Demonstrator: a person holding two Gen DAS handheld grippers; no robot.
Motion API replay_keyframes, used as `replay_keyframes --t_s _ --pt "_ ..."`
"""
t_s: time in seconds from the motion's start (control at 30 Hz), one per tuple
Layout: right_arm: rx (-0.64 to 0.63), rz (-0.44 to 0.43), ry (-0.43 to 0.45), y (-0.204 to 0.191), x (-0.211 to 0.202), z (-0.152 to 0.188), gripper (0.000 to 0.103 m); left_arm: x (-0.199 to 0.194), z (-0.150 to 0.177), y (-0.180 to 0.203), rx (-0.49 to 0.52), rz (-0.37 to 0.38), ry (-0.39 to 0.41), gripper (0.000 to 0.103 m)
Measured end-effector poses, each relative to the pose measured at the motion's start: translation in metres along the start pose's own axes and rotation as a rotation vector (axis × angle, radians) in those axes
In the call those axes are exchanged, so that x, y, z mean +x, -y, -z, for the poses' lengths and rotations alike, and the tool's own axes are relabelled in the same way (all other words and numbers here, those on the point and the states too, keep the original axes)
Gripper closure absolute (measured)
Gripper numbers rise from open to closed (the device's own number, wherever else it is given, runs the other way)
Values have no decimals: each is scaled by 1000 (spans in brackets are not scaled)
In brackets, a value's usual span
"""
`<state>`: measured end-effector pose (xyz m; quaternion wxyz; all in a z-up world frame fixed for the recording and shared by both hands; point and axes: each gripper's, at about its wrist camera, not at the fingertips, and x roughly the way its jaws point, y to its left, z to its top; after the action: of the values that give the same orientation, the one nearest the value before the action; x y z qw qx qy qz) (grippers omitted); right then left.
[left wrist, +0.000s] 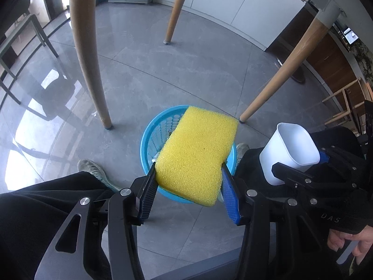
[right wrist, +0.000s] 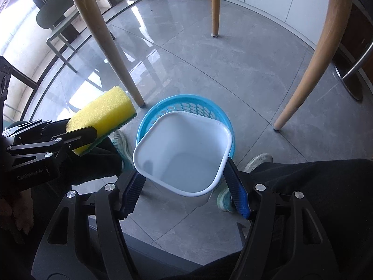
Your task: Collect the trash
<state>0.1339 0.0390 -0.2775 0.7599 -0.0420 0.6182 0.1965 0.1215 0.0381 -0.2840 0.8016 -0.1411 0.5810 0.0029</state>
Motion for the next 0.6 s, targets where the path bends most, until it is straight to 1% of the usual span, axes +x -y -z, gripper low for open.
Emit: replay_keyframes --t_s 0.13,0.23,0.43,0.6 --pt "12 -11 -41 1 23 -11 40 21 0 -9 -53 18 -61 53" --pt "36 -30 -81 5 41 -16 40 27 -2 -14 -76 26 -75 53" --pt "67 -73 -156 11 76 -25 40 49 -10 -14 -71 -1 -112 53" --pt "86 -77 -210 13 104 -30 40 67 -14 -15 -63 -19 -146 53"
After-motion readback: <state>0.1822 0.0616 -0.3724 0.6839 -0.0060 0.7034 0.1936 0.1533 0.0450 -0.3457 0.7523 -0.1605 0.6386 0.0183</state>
